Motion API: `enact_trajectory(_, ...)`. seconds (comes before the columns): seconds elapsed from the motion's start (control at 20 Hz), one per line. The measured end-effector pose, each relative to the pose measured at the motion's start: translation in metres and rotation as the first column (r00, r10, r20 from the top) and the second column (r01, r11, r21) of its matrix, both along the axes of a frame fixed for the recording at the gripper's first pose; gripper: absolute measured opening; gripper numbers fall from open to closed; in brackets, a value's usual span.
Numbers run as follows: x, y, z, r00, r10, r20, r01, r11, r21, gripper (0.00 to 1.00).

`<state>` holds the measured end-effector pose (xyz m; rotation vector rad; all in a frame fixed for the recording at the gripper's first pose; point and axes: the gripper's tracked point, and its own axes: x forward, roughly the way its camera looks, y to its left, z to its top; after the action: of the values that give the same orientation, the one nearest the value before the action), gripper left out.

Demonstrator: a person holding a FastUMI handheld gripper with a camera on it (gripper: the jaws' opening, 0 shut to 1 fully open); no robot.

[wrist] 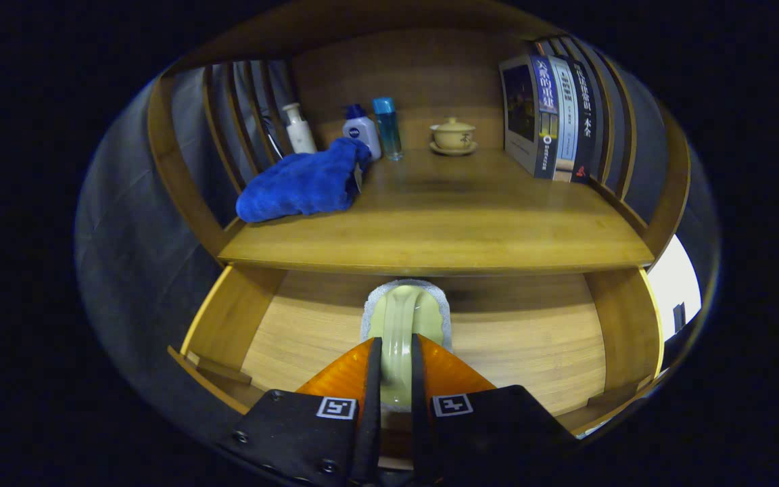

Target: Pull open the drawer, take out the items inside it, and place them on the countertop above the cabinet.

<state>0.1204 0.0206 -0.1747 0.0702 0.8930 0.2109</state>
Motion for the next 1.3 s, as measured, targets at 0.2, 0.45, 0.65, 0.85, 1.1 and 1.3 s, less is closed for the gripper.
enact_trajectory(0.2, -0.015, 0.020, 0.027, 0.998, 0.064, 0.026, -0.064, 0.997, 0.034, 0.28)
enact_trajectory(0.45, -0.005, 0.035, 0.077, 0.988, 0.090, 0.129, -0.096, 0.994, 0.043, 0.27)
enact_trajectory(0.65, 0.045, 0.028, 0.100, 0.980, 0.037, 0.197, -0.041, 0.999, 0.020, 0.27)
enact_trajectory(0.85, 0.107, 0.018, 0.102, 0.970, -0.009, 0.242, 0.012, 1.000, -0.012, 0.27)
enact_trajectory(1.1, 0.154, 0.002, 0.062, 0.985, -0.079, 0.152, 0.087, 0.995, -0.054, 0.27)
enact_trajectory(1.3, 0.169, -0.007, 0.045, 0.988, -0.102, 0.120, 0.110, 0.992, -0.067, 0.27)
